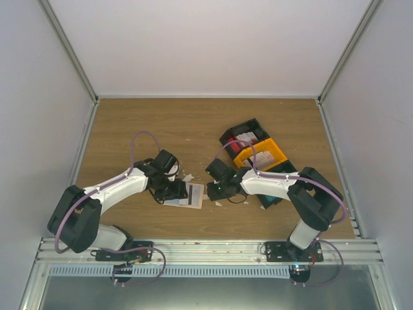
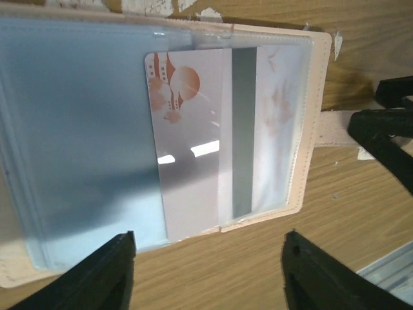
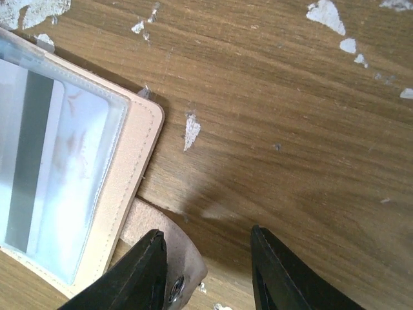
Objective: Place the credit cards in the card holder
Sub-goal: Insert the credit card into the card holder.
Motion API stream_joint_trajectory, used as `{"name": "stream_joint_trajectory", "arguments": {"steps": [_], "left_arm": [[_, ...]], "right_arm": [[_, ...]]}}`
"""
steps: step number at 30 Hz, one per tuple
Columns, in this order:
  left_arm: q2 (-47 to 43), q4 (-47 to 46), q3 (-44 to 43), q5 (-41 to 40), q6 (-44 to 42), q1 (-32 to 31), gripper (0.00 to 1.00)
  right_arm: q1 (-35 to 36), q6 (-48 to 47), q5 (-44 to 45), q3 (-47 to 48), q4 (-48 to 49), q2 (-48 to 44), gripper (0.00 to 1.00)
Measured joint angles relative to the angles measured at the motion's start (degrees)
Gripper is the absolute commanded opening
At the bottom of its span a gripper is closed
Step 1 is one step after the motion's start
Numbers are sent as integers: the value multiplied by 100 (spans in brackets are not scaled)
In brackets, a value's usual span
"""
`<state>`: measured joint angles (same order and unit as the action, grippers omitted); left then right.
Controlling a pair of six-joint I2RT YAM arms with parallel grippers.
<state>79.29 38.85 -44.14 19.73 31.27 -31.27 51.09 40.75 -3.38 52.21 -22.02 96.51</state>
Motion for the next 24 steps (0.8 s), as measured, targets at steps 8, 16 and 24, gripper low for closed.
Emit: {"name": "stream_joint_trajectory", "arguments": {"steps": [8,16,24], "left_arm": [[258,-358,44,-186,157,0,50],[579,-634,79,-267,232,0,35],[581,-745,116,-184,234,0,25]], "right_arm": [[2,13,-107,-81,-20,-518,55],[7,31,-798,-372,448,-684,43],[7,2,-1220,-378,717,-229,34]]}}
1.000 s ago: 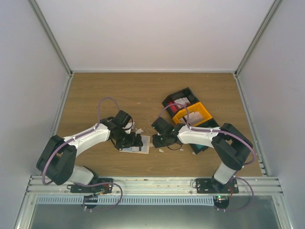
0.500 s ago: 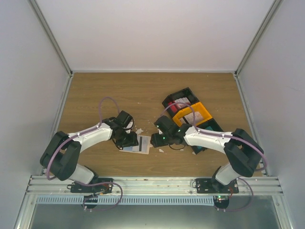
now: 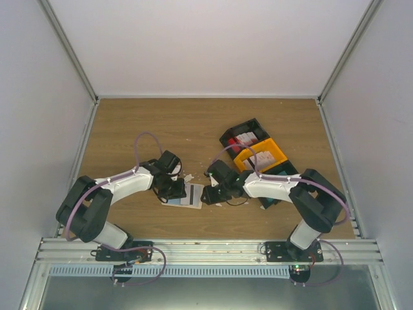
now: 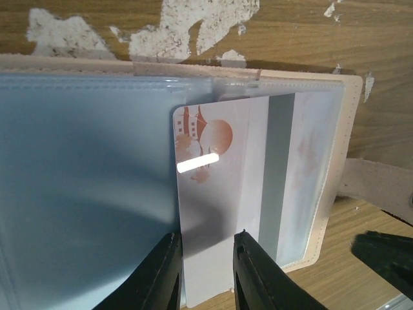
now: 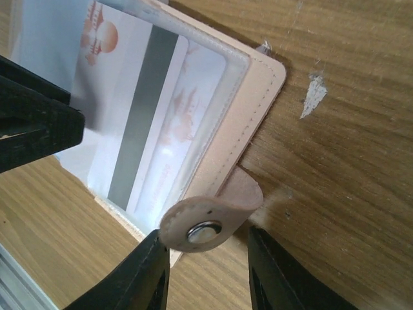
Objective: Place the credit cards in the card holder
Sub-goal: Insert the credit card into the card holder.
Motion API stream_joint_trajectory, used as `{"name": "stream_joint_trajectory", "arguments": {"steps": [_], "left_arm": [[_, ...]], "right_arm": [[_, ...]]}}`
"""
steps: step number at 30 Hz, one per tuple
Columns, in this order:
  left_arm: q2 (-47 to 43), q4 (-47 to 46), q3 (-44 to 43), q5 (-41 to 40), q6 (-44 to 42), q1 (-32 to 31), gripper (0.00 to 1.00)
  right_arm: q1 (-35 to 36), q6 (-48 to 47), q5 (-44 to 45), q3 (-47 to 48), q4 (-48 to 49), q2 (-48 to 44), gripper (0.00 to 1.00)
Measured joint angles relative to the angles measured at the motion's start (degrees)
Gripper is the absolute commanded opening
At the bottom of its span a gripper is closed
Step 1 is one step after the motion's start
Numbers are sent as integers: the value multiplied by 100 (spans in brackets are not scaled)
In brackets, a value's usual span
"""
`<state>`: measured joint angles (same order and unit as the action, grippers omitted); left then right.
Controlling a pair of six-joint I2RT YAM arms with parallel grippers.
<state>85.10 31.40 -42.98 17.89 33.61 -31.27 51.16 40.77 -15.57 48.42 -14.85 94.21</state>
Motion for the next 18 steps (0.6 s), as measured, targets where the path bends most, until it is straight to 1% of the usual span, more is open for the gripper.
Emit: {"name": "stream_joint_trajectory", "arguments": {"steps": [6,18], "left_arm": [[48,-94,20,179,-22,0,25],[282,-310,13,496,-278,0,26]], "right_arm": [[0,0,-111,33,142,254,32],[0,-11,-94,155,205,398,31]]}}
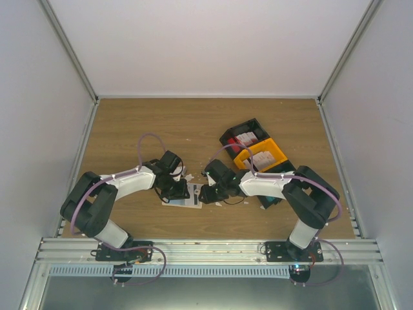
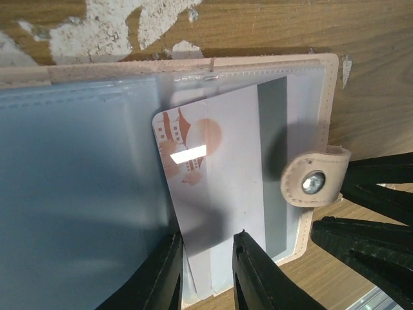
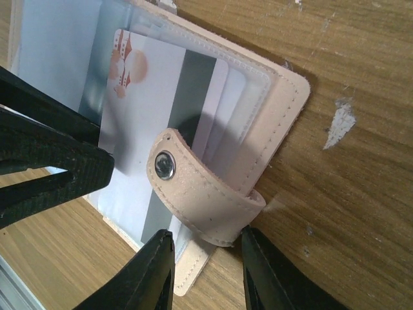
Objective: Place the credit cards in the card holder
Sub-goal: Insert the credit card into the card holder.
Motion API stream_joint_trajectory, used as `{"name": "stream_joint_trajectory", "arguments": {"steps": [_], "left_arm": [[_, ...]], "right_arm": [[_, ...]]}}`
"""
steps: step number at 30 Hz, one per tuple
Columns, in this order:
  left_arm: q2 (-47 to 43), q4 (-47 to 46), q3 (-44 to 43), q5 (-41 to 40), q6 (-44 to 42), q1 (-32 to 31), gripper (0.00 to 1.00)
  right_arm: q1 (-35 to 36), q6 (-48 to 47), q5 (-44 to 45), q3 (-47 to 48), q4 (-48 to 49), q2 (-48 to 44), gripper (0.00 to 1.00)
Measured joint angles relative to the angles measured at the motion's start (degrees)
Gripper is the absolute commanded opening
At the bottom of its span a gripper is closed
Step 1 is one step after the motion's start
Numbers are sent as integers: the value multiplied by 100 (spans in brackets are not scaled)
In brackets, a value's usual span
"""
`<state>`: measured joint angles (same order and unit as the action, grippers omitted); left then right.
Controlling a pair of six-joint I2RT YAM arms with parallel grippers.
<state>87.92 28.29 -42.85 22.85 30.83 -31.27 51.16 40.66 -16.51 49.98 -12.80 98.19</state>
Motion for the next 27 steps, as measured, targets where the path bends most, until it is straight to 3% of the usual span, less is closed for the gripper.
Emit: {"name": "stream_joint_trajectory", "arguments": {"steps": [18,27], "left_arm": [[195,-378,-13,531,-313,24,38],[48,-450,-46,92,-90,-11,27]], "right_arm": [[-44,-96,221,39,0,17,31],[-44,-94,695,59,-221,-96,36]]}}
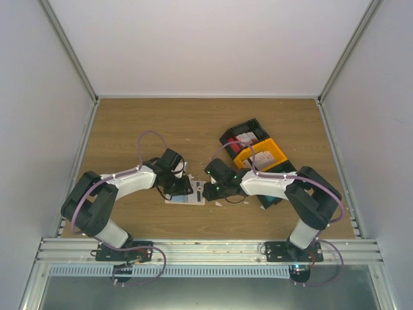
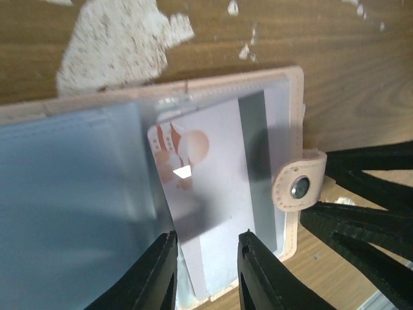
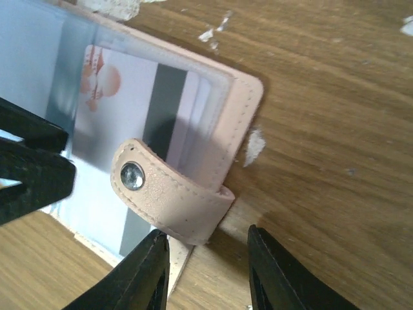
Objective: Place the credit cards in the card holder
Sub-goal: Insert the credit card into the card holder.
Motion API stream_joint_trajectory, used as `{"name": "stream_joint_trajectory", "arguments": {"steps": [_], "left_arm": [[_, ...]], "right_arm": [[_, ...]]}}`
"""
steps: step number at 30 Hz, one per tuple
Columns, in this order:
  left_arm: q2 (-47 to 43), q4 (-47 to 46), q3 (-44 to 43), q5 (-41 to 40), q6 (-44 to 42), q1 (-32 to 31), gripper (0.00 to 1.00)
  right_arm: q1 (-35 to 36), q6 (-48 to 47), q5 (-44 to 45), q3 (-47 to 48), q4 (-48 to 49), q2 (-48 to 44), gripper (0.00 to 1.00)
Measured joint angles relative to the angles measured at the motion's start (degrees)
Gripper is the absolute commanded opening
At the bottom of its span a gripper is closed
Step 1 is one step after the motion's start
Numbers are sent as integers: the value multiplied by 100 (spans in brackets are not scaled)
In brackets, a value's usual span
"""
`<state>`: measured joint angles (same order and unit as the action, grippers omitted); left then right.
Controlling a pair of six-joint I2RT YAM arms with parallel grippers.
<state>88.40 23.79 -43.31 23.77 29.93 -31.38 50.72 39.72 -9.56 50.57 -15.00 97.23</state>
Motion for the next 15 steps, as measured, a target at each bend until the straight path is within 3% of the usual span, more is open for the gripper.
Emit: {"name": "stream_joint_trajectory", "arguments": {"steps": [7,15], "left_arm": [[48,-17,-197,-367,234,-2,26],[481,-74,-433,-348,315,-2,35]], "right_arm": [[-164,-4,308,179,-284,7,33],[-415,-31,203,308,-168,221,30]]}}
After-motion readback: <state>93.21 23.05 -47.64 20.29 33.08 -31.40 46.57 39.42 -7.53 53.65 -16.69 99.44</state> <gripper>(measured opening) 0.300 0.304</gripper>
